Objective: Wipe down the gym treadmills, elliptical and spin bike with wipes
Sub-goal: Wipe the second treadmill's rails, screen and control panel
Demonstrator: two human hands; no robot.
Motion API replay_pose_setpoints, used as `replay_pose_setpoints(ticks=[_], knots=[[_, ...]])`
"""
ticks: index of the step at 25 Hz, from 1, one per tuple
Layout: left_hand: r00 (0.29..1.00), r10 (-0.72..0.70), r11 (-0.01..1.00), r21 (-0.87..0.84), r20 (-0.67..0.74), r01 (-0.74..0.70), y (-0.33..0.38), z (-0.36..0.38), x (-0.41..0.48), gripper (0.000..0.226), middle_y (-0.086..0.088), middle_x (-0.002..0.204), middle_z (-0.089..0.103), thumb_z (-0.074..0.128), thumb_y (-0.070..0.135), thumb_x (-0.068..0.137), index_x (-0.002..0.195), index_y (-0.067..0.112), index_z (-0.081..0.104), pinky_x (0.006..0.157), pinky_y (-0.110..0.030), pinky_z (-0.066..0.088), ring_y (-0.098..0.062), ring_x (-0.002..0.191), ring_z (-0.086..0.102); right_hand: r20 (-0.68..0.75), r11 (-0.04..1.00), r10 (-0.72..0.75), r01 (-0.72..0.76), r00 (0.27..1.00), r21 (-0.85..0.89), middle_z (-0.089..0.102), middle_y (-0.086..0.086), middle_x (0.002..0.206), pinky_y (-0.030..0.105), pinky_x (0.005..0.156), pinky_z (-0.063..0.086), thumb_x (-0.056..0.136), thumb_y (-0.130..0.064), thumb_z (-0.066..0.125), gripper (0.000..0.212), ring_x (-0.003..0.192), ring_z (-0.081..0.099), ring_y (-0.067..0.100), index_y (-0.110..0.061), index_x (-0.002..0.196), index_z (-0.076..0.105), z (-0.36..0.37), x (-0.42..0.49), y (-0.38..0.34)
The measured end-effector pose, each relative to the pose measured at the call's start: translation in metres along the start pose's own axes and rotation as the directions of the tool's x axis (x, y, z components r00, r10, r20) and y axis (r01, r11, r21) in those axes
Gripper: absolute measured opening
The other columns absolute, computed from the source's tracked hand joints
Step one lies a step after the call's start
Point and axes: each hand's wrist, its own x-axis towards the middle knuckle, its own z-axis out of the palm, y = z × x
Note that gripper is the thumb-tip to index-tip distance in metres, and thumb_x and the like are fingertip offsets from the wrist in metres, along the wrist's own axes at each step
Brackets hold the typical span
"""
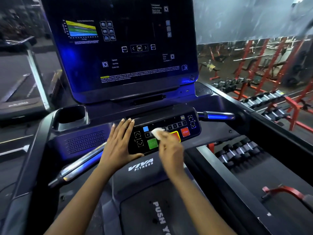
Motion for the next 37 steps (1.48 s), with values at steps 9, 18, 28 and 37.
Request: replay_pose_setpoints(ticks=[9, 18, 28, 37], knots=[[0.987, -0.117, 0.989, -0.08, 0.112, 0.126, -0.012, 0.0, -0.006, 0.13, -0.008, 0.155, 0.027, 0.046, 0.085, 0.05, 0.15, 0.008, 0.017, 0.115, -0.039, 0.013, -0.023, 0.142, 0.027, -0.003, 0.995, 0.051, -0.051, 0.999, -0.082, 0.067, 0.011, 0.087, 0.02, 0.071, 0.043, 0.067, 0.011, 0.073, 0.037, 0.071, 0.062, 0.026, -0.003, 0.101, 0.07, 0.022, 0.015, 0.005], [0.986, -0.125, 0.989, -0.07, 0.106, 0.133, -0.008, -0.002, -0.007, 0.127, -0.009, 0.154, 0.03, 0.044, 0.085, 0.051, 0.149, 0.007, 0.024, 0.114, -0.038, 0.012, -0.026, 0.142, 0.029, 0.092, 1.0, -0.005, 0.008, 0.996, -0.023, 0.07, 0.008, 0.088, 0.023, 0.07, 0.053, 0.073, 0.006, 0.064, 0.025, 0.076, 0.066, 0.024, -0.004, 0.094, 0.073, 0.008, 0.001, -0.003], [0.985, -0.073, 0.966, -0.233, 0.156, 0.108, -0.018, -0.006, -0.007, 0.132, -0.003, 0.158, 0.016, 0.035, 0.097, 0.046, 0.149, 0.02, 0.007, 0.116, -0.031, 0.003, -0.011, 0.144, 0.008, 0.225, 0.947, 0.076, -0.141, 0.971, 0.289, 0.069, 0.004, 0.092, 0.014, 0.077, 0.048, 0.075, 0.003, 0.057, 0.032, 0.085, 0.061, 0.009, -0.01, 0.1, 0.073, 0.018, -0.025, -0.045], [0.897, -0.441, 0.847, -0.331, -0.004, 0.415, 0.008, -0.005, 0.02, 0.09, -0.006, 0.153, 0.032, 0.037, 0.076, 0.081, 0.148, 0.016, 0.031, 0.114, -0.035, 0.028, -0.019, 0.14, 0.031, 0.309, 0.92, -0.17, 0.039, 0.936, 0.389, 0.07, -0.002, 0.1, -0.001, 0.083, 0.037, 0.079, 0.006, 0.061, 0.028, 0.095, 0.059, -0.001, -0.008, 0.1, 0.073, 0.012, 0.144, 0.017]])
